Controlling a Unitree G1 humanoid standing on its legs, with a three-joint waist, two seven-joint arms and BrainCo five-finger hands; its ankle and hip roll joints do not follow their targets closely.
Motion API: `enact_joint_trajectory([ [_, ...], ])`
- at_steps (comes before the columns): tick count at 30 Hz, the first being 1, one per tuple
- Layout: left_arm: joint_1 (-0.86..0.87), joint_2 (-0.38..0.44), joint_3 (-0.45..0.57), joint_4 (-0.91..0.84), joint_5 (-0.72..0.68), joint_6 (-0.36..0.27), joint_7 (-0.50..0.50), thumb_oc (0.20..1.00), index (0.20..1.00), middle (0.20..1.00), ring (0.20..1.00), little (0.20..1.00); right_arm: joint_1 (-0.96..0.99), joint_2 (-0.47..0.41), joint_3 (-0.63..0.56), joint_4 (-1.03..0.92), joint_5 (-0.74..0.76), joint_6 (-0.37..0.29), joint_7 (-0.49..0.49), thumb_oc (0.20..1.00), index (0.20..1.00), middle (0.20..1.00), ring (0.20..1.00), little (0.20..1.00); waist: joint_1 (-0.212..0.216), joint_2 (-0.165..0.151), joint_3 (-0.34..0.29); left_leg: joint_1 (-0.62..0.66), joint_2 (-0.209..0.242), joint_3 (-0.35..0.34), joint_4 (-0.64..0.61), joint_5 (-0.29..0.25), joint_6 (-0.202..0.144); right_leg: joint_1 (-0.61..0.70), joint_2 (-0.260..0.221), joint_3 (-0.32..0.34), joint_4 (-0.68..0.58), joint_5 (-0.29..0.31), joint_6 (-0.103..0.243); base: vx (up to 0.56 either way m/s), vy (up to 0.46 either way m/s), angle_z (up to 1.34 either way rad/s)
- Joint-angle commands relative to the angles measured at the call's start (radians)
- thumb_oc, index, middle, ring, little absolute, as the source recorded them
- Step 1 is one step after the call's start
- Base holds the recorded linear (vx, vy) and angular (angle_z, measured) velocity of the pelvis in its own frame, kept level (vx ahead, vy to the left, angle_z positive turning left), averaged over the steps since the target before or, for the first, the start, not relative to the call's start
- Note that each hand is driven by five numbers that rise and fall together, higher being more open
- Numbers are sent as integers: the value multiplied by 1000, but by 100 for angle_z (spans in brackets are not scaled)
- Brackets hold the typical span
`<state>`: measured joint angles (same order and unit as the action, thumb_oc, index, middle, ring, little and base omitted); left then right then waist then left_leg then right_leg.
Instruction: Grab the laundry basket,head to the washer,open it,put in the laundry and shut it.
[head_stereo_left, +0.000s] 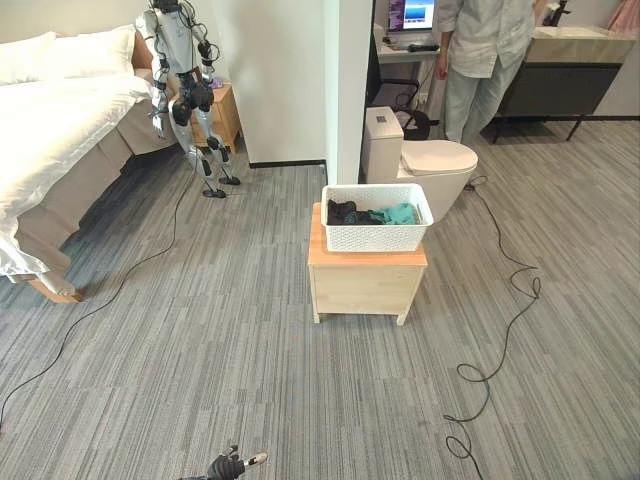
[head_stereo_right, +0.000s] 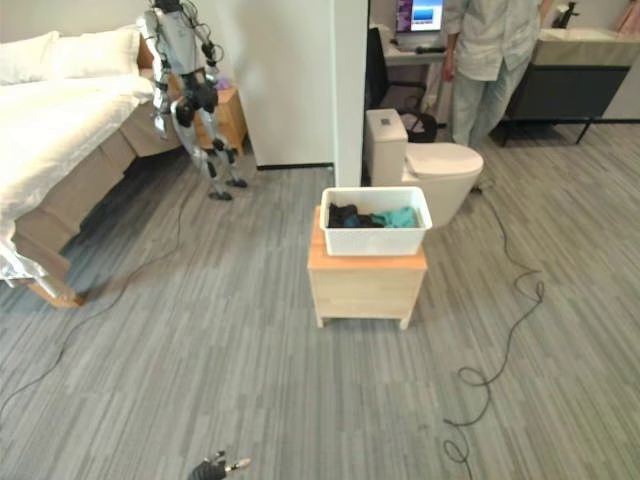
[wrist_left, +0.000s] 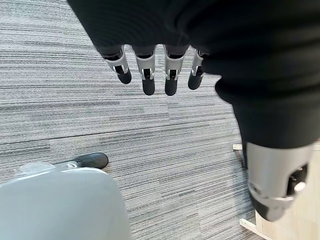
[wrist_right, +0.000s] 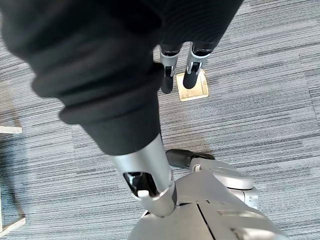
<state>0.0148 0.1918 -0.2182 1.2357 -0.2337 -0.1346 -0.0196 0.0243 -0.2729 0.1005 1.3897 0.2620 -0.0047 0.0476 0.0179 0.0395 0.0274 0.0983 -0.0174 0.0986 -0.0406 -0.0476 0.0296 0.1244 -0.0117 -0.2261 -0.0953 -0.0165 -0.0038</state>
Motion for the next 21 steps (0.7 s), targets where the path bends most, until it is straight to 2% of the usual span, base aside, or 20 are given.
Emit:
enact_joint_trajectory([
  [1,-44,21,4,69,-1,-32,-3,1000,1000,1000,1000,1000,-29,1,34,68,15,-17,6,1000,1000,1000,1000,1000,8,-46,-30,-35,66,-52,-47,34,-88,-6,-115,24,8,-16,116,0,0,0],
  [5,-45,34,34,42,-40,-47,16,1000,1000,1000,1000,1000,-26,8,32,65,28,-23,3,1000,1000,1000,1000,1000,15,-52,-28,-38,68,-57,-47,38,-91,-3,-111,19,8,-18,115,-2,-10,0],
  [21,-49,36,33,50,-35,-45,23,1000,1000,1000,1000,1000,-29,2,25,64,34,-27,-11,1000,1000,1000,1000,1000,10,-50,-23,-40,82,-57,-47,45,-101,-5,-96,26,8,-27,106,2,-23,0],
])
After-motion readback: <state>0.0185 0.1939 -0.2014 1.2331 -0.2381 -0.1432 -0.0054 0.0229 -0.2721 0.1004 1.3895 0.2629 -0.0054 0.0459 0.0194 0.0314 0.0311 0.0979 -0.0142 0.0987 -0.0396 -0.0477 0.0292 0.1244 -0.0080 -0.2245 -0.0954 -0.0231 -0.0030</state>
